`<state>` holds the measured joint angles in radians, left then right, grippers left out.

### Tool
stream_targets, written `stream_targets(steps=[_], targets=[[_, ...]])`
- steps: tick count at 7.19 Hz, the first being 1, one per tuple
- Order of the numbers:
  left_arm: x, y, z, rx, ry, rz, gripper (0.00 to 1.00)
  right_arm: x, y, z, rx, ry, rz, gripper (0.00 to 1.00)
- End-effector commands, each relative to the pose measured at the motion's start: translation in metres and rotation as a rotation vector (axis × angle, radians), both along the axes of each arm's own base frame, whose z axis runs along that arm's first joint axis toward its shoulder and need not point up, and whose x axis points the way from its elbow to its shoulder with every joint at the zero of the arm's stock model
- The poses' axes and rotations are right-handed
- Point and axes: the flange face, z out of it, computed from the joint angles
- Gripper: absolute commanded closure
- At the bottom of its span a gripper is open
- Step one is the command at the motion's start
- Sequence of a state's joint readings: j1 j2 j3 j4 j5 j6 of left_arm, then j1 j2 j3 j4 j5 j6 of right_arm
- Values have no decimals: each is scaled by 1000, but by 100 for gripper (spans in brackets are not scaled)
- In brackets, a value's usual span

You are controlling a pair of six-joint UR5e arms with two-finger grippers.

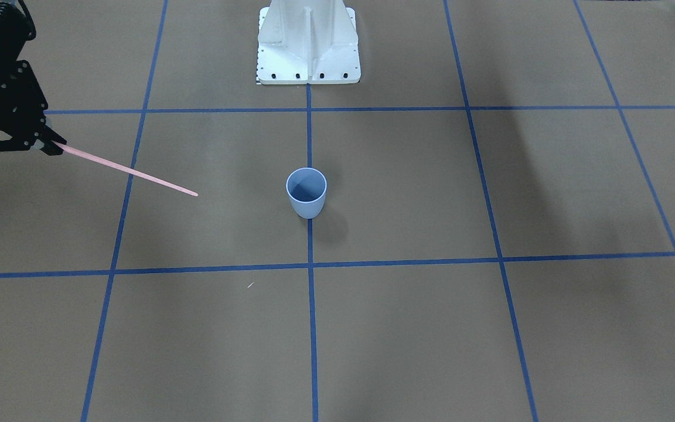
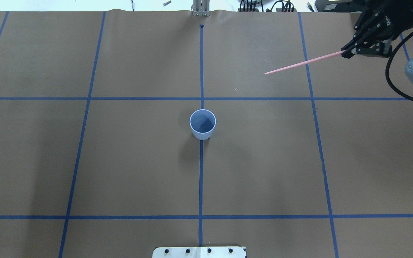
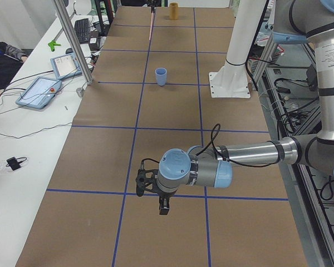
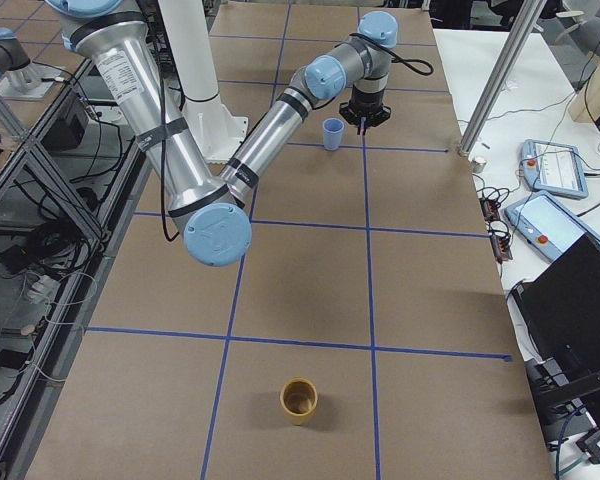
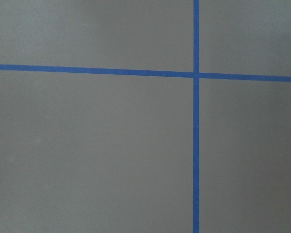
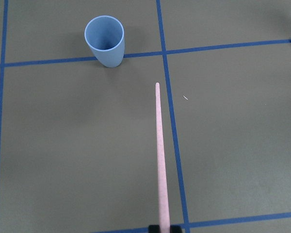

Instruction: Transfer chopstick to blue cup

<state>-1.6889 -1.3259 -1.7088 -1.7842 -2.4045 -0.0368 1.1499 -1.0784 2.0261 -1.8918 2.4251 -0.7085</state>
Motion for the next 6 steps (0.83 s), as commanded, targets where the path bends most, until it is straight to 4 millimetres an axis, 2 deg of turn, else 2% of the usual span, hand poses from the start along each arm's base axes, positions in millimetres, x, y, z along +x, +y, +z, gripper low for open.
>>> stream_targets(steps=[1,2,4,6], targets=[[1,4,5,-11,16,1,1,-51,23,-35,-2,25,26,100],[1,6,6,-14,18,0,1,-71,29,-56,36,30,23,100],[2,5,7,-17,17,1,1,-118,57,-66,51,76,47,100],[2,6,8,-19,17,1,1,-153,75,-75,34,102,75,100]])
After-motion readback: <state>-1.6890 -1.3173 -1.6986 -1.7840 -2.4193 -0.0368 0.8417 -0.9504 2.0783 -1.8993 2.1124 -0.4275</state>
